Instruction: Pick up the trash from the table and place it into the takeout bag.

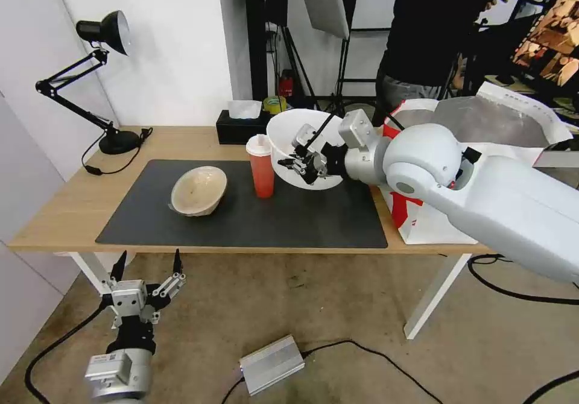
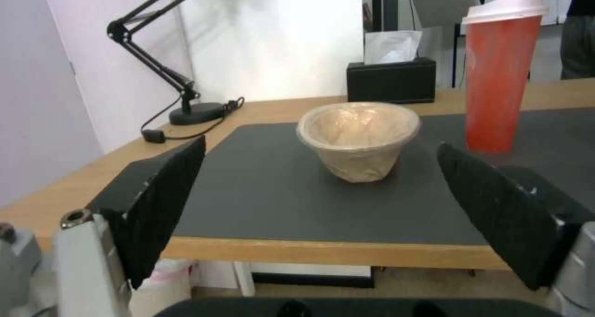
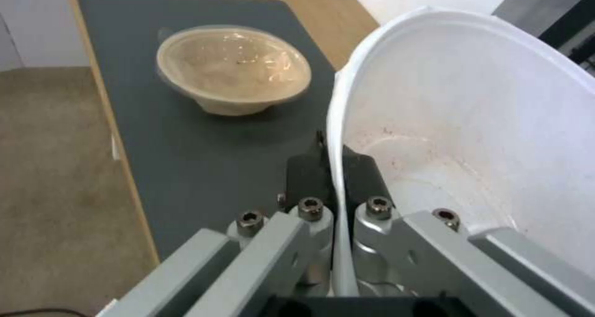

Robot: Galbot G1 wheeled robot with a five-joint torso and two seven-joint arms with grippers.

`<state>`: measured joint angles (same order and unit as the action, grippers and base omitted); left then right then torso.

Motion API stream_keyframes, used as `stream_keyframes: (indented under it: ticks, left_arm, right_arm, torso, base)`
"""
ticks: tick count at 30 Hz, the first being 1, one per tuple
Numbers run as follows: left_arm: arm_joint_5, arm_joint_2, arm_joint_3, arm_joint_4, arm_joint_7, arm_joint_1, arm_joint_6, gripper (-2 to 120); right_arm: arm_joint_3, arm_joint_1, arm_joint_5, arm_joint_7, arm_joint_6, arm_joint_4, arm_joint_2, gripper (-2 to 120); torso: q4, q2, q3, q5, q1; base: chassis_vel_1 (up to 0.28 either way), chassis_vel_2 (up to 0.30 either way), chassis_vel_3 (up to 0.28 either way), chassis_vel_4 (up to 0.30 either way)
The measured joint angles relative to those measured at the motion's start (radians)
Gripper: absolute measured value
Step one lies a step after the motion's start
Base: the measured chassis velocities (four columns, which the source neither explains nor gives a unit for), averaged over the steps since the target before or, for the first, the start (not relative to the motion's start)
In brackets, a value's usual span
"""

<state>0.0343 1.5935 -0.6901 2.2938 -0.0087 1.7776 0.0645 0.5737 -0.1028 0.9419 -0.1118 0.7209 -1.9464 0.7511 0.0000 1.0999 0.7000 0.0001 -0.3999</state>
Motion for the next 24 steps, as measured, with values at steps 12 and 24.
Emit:
stream_keyframes:
  ticks: [12, 24]
  left_arm:
    - [0.002, -0.001, 0.002, 0.006, 0.001, 0.005, 0.002, 100]
    - [0.003, -0.001, 0.003, 0.011, 0.001, 0.008, 0.004, 100]
  right_arm:
    - [0.001, -0.08, 0.012, -0.025, 0.0, 0.012, -0.038, 0]
    - [-0.034, -0.129, 0.014, -0.049, 0.0, 0.059, -0.07, 0]
  torso:
    - [0.0, 0.0, 0.0, -0.0001, 0.0]
    - [0.0, 0.0, 0.0, -0.0001, 0.0]
  base:
    - [0.0, 0.0, 0.0, 0.0]
    - [0.0, 0.0, 0.0, 0.0]
